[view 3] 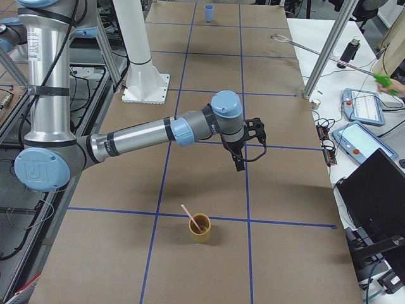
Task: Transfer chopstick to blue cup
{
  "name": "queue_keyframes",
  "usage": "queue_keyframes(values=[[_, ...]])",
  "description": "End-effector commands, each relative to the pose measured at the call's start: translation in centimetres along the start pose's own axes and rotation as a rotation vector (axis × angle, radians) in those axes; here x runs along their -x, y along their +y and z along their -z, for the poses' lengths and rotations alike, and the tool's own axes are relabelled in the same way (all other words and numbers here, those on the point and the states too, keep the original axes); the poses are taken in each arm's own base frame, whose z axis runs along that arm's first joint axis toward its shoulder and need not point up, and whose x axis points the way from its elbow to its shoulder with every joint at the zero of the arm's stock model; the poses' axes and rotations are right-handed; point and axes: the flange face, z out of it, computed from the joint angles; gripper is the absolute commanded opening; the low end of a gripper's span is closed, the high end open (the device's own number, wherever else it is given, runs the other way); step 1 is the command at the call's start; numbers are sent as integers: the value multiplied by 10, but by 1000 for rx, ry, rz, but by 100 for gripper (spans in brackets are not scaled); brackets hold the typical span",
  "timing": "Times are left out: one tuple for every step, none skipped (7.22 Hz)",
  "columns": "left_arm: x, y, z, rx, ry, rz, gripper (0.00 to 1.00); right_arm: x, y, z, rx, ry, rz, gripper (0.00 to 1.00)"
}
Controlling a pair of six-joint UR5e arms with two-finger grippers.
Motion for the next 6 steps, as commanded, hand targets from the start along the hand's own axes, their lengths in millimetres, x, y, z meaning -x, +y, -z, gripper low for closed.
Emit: queue_keyframes(values=[[-6,0,6,-27,33,-27,98,0,-1,0,-1,0,-2,100],[-5,16,1,-20,95,-38,98,8,-3,2,-10,-18,26,100],[-1,15,-6,-60,101,-83,98,11,0,5,-41,-43,65,100],[-4,17,-1,-143,109,-163,98,8,6,2,-39,-46,68,100],[13,20,-11,-186,49,-179,98,10,5,4,-42,-53,74,100],[33,35,-33,-142,49,-146,98,14,4,5,-47,-62,83,100]])
